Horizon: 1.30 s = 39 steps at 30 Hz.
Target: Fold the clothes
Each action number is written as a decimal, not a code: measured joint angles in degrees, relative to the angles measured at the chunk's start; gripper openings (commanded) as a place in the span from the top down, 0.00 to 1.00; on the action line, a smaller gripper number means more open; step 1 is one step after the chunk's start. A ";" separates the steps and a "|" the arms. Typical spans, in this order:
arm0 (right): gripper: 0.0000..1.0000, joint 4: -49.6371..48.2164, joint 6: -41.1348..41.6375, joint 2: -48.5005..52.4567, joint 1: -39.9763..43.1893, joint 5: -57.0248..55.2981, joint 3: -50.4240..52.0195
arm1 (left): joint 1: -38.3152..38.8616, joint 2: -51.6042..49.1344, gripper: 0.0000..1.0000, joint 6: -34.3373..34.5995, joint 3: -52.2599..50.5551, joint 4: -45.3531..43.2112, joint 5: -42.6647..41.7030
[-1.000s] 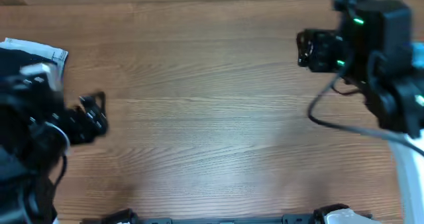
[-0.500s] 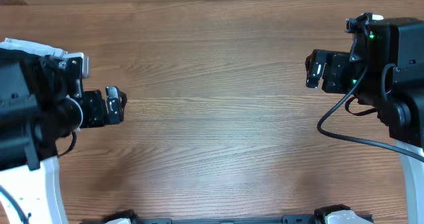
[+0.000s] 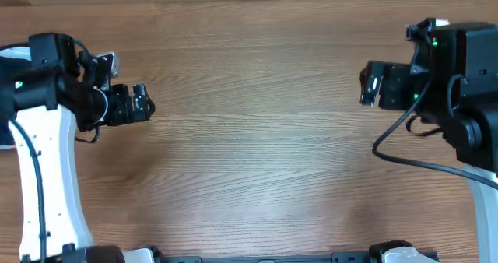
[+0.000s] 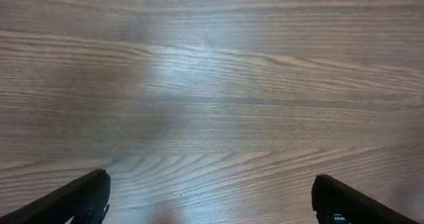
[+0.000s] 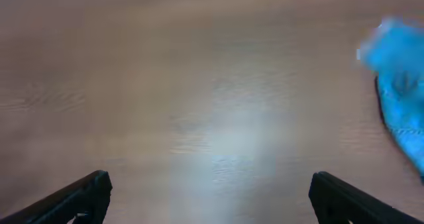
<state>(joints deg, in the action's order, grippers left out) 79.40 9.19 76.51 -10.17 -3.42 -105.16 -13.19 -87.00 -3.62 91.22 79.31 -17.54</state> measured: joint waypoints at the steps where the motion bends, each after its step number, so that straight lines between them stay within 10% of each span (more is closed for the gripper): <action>1: 0.00 -4.28 -0.22 0.00 0.00 -0.48 0.31 | 0.00 -1.01 0.00 0.00 0.00 -0.04 0.00; 14: 0.00 -46.84 -1.77 -30.36 0.02 -1.95 48.13 | 0.00 -12.46 0.00 0.00 -0.09 -0.28 0.22; 24: 0.00 -50.21 -1.77 -61.11 0.07 -1.92 81.37 | 0.00 -14.40 0.00 0.00 -0.11 -0.24 0.20; 39: 0.00 -51.06 -1.77 -75.67 0.07 -1.95 93.81 | 0.00 -14.43 0.00 0.00 -0.11 -0.26 0.20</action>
<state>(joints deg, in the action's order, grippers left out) 28.34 7.42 0.84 -10.11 -5.37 -11.35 -13.19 -101.43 -3.62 91.11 79.05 -17.34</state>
